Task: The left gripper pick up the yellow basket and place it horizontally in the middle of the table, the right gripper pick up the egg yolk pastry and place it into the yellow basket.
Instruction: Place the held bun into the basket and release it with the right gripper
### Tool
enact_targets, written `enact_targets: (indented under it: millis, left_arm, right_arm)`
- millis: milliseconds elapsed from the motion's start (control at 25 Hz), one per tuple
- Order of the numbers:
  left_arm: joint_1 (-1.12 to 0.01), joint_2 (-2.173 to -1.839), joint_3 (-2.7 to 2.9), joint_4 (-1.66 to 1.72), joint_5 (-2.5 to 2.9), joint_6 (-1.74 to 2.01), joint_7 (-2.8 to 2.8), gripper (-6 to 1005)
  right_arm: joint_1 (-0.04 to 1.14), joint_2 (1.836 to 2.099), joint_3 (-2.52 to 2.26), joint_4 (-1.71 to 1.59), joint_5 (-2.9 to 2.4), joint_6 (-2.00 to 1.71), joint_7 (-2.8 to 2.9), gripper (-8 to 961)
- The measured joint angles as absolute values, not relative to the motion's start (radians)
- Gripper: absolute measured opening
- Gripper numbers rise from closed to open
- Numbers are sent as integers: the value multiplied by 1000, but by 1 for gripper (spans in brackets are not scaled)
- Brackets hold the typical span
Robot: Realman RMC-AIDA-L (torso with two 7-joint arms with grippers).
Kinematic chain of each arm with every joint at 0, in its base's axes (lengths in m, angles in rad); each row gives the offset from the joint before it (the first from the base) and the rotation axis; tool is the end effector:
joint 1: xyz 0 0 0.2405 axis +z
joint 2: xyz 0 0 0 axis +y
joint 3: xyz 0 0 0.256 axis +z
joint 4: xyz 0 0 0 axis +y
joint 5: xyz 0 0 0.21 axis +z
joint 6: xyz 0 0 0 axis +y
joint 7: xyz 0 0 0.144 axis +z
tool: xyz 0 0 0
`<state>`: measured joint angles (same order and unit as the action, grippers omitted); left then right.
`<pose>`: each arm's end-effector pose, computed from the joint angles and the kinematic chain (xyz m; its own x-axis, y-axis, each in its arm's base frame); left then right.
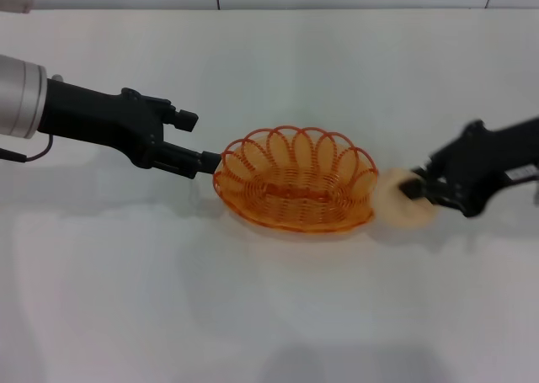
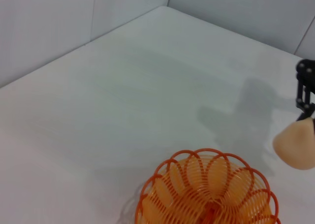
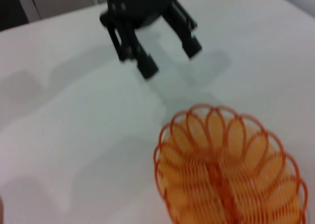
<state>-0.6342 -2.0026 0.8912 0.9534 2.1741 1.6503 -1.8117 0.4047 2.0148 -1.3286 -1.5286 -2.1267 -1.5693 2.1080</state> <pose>-0.2164 0.3622 0.0395 0.8915 0.4146 0.1827 0.4370 -0.8933 -0.1054 0.1650 0.3210 0.0317 0.9598 -0.2795 -0.0246 -0.2780 -0.9356 -0.2178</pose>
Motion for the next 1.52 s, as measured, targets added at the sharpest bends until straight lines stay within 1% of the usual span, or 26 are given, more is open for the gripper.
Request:
enact_targets:
  millis: [440, 1000, 1520]
  left_arm:
    - [-633, -2008, 891, 956, 2173, 1650, -1803, 861]
    - [-632, -2008, 891, 959, 2150, 1644, -1799, 861]
    - [-629, -2010, 891, 957, 2151, 1638, -1799, 861]
  right_arm:
    - [485, 2017, -1465, -1425, -2102, -1320, 2104, 58]
    - [543, 2022, -1577, -1313, -2089, -1178, 2100, 55]
    - [558, 2022, -1611, -1301, -2086, -1167, 2092, 149]
